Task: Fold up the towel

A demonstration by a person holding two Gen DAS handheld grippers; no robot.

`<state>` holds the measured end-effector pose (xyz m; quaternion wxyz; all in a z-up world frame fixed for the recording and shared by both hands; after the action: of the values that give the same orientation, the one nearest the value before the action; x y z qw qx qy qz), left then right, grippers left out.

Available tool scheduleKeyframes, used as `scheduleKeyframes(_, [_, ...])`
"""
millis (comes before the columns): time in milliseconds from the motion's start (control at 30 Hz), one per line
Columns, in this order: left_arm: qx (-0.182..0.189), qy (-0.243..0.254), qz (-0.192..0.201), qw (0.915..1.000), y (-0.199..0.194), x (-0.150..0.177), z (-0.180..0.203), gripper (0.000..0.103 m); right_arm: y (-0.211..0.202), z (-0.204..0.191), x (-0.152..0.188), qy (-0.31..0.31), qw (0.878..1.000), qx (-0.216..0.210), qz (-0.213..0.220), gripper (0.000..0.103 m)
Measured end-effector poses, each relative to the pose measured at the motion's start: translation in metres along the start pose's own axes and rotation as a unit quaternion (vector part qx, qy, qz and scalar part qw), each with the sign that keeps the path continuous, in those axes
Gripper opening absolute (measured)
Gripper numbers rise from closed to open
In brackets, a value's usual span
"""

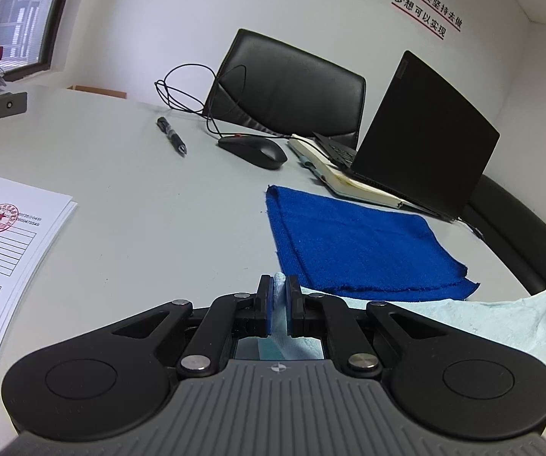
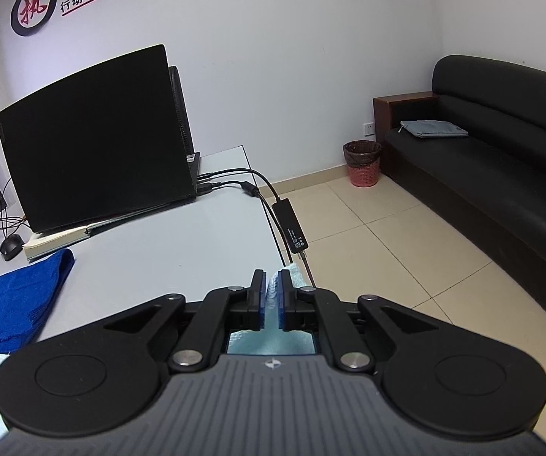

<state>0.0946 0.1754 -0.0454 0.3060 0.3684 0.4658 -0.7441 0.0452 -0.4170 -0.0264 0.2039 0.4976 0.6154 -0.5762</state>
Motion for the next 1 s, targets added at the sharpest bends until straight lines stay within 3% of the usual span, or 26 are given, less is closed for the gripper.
scheduleKeyframes(167, [-0.001,-0.009,0.001,1.0,-0.002,-0.001,-0.002,0.009,-0.004,0.002,-0.004,0.006,1.0,0.005,0.011,0.018])
scheduleKeyframes(400, [-0.006,-0.007,0.02,0.9997,-0.011,-0.006,0.006,0.012,-0.021,0.008,-0.007,-0.002,1.0,0.011,0.017,0.018])
scheduleKeyframes(533, [-0.014,-0.015,0.035,0.9992,-0.018,-0.012,0.009,0.038,-0.033,0.015,-0.005,-0.007,1.0,0.019,0.016,0.018])
scheduleKeyframes(767, [0.005,-0.011,0.045,0.9989,-0.031,-0.014,0.022,0.038,-0.055,0.03,0.006,-0.015,0.999,0.031,0.002,0.018])
scheduleKeyframes(1000, [0.036,0.009,0.021,0.9991,-0.034,-0.001,0.047,0.038,-0.069,0.044,0.026,-0.012,0.999,0.024,-0.024,0.022])
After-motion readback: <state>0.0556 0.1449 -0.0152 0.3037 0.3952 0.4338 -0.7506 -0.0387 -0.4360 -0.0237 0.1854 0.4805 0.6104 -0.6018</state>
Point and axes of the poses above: each gripper's, at about its wrist camera, not at the fingertips, and y roughly the way its jaws point, z to its right, x to its underside, the point moved 1 cm from there along y, roughly the way its jaws point, and after that the axes turned 3 degrees about y, right-handed, at the moved point
